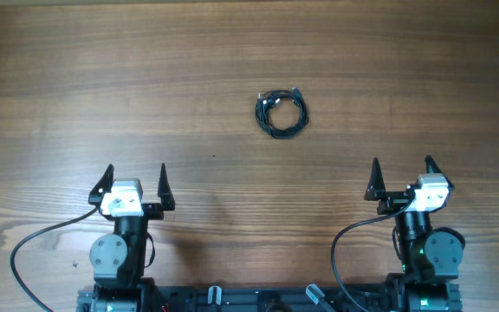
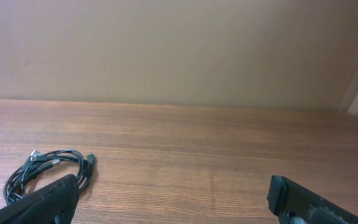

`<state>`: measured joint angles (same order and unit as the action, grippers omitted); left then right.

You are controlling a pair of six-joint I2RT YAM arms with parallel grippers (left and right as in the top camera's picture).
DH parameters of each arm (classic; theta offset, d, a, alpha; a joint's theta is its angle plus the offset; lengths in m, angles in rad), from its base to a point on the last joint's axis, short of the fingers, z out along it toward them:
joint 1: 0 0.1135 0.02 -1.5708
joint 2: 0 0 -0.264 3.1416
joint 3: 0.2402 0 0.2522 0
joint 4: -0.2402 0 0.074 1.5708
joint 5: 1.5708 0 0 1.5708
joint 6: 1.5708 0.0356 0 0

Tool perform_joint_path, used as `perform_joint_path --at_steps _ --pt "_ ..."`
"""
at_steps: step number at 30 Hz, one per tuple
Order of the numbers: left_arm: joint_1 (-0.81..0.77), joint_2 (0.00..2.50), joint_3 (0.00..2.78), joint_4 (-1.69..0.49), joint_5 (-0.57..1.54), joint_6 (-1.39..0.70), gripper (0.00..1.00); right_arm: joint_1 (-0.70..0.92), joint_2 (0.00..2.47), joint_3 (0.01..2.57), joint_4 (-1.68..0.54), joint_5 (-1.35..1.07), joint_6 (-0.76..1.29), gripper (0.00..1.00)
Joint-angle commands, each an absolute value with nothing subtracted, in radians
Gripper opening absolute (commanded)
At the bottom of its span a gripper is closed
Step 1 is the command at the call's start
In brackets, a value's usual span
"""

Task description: Untangle cables

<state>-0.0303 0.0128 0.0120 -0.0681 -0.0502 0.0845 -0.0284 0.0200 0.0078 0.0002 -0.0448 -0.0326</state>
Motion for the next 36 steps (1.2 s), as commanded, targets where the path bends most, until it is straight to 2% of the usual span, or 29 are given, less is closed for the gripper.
perform_joint_path --at_steps 1,18,24,28,32,36 --pt "-0.022 0.009 0.006 -0.069 -0.028 0.070 1.00 -0.032 0.014 0.005 0.001 -0.054 -0.051 1.00" --pt "-0.022 0.009 0.006 -0.069 0.012 0.070 1.00 -0.032 0.014 0.005 0.001 -0.054 -0.051 1.00" --pt "-0.022 0.009 0.068 -0.068 0.011 -0.043 1.00 -0.032 0.014 0.005 0.001 -0.054 -0.051 1.00" --pt "-0.022 0.009 0.225 -0.177 0.012 -0.151 1.00 -0.032 0.014 0.005 0.001 -0.054 -0.051 1.00" --pt "-0.022 0.029 0.413 -0.314 0.011 -0.150 1.00 -0.032 0.014 0.005 0.001 -0.054 -0.051 1.00" --pt "-0.022 0.198 0.635 -0.428 0.002 -0.136 1.00 -0.032 0.014 0.005 0.001 -0.054 -0.051 1.00"
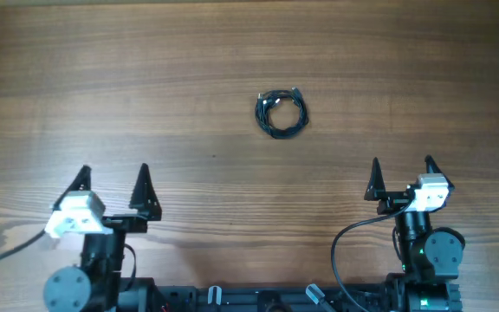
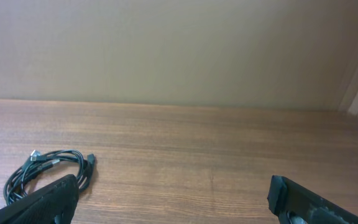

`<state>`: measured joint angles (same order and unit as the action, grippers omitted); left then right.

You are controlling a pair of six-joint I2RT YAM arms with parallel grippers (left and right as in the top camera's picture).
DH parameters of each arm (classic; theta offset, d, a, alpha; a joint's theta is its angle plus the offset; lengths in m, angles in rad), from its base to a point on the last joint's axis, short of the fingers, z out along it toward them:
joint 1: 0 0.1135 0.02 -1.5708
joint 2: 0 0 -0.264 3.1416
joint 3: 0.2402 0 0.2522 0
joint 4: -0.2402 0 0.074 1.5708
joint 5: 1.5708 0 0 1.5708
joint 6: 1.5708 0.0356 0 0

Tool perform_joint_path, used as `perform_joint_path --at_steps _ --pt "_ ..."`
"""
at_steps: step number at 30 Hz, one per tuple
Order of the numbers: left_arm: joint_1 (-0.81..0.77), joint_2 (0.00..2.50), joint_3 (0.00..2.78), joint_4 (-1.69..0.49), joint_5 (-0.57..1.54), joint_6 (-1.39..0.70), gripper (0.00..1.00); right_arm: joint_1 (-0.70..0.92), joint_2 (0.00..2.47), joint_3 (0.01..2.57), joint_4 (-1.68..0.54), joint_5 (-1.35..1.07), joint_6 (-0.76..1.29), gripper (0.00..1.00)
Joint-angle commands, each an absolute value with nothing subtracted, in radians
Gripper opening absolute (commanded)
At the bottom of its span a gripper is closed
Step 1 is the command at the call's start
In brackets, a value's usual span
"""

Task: Untangle cables
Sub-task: 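Raise both arms and move grippers forward toward the black cable coil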

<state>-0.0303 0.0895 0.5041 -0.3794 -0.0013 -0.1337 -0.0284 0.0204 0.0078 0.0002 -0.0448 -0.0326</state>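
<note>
A small coil of black cables (image 1: 282, 113) with metal plug ends lies on the wooden table, past both arms and nearer the right one. The right wrist view shows the same cables (image 2: 45, 171) at lower left, partly behind the left fingertip. My left gripper (image 1: 111, 180) stands open at the near left, far from the coil. My right gripper (image 1: 401, 172) stands open at the near right with nothing between its fingers (image 2: 42, 202).
The wooden table (image 1: 145, 78) stretches around the coil. A plain beige wall rises behind the table's far edge (image 2: 166, 104) in the right wrist view. The arm bases and their leads sit along the near edge.
My left gripper has shifted left and a little toward the near edge, still open. The right gripper and the coil of cables have not moved.
</note>
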Motion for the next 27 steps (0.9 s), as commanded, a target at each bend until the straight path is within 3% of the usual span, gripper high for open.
perform_joint_path --at_steps 1,8,11,18,23,27 --pt "-0.022 0.257 0.695 -0.459 0.003 -0.136 1.00 -0.032 0.014 0.005 0.001 -0.054 -0.051 1.00" --pt "-0.022 0.785 1.241 -0.739 0.039 0.005 1.00 -0.032 0.014 0.005 0.001 -0.054 -0.051 1.00" --pt "-0.022 0.932 1.362 -0.748 0.142 0.122 1.00 -0.032 0.014 0.005 0.001 -0.054 -0.051 1.00" --pt "-0.022 1.179 1.441 -0.755 0.229 0.176 1.00 -0.032 0.014 0.005 0.002 -0.049 -0.053 1.00" --pt "-0.022 1.226 1.440 -0.756 0.263 0.176 1.00 -0.032 0.014 0.005 0.002 -0.062 -0.049 1.00" --pt "-0.022 1.223 1.440 -0.761 0.277 0.176 1.00 -0.032 0.014 0.044 -0.038 -0.062 0.123 1.00"
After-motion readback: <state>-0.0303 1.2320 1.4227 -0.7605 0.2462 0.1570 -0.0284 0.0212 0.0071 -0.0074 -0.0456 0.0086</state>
